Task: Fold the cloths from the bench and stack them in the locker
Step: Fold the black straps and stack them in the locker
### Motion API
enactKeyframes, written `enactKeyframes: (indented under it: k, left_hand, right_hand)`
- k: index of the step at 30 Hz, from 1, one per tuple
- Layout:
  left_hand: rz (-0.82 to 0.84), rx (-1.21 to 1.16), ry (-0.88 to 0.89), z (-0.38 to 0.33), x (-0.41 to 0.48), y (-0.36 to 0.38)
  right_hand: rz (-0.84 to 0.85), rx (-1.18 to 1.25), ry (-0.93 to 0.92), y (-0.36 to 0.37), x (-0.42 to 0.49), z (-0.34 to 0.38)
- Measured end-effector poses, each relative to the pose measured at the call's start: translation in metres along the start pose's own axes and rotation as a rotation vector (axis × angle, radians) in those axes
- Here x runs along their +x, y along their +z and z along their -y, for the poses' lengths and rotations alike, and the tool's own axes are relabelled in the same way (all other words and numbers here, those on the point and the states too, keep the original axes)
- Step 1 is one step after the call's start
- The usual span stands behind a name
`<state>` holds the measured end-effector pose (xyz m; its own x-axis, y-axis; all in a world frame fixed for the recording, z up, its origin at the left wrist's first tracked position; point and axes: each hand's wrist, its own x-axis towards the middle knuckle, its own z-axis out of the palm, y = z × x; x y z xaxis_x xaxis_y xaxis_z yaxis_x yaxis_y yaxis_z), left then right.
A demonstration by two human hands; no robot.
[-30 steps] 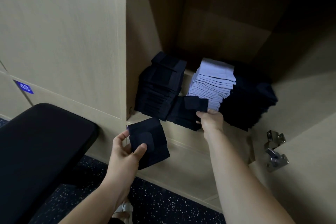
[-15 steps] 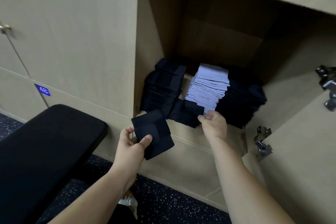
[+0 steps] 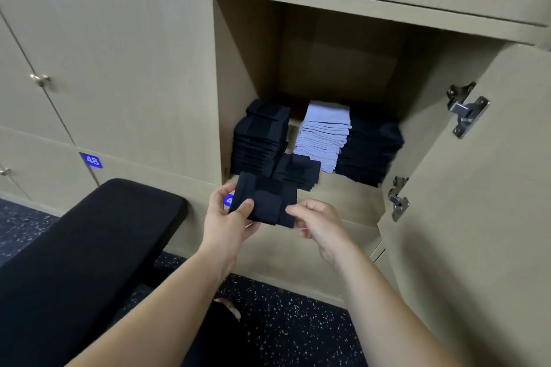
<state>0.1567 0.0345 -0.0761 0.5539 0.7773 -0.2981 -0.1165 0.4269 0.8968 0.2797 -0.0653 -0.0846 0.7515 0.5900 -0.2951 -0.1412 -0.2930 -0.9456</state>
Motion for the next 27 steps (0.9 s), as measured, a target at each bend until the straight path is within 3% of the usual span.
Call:
enactKeyframes:
  k: [5, 13, 18, 27]
  left_hand:
    - [0.018, 0.104, -0.013, 0.001, 0.0, 0.008]
    - [0.031, 0.429, 0.103, 0.011, 0.033, 0.011]
    - [0.088, 0.586, 0.085, 0.023, 0.07, 0.014]
    - [0.151, 0.719, 0.083, 0.04, 0.117, 0.02]
  right_hand:
    - [-0.024, -0.049, -0.052, -0.009, 0.004, 0.001]
    - [-0.229, 0.097, -0.068, -0.04, 0.056, 0.013]
    - [-0.332, 0.135, -0.045, -0.047, 0.11, 0.021]
    - [-0.345, 0.105, -0.05, -0.035, 0.175, 0.014]
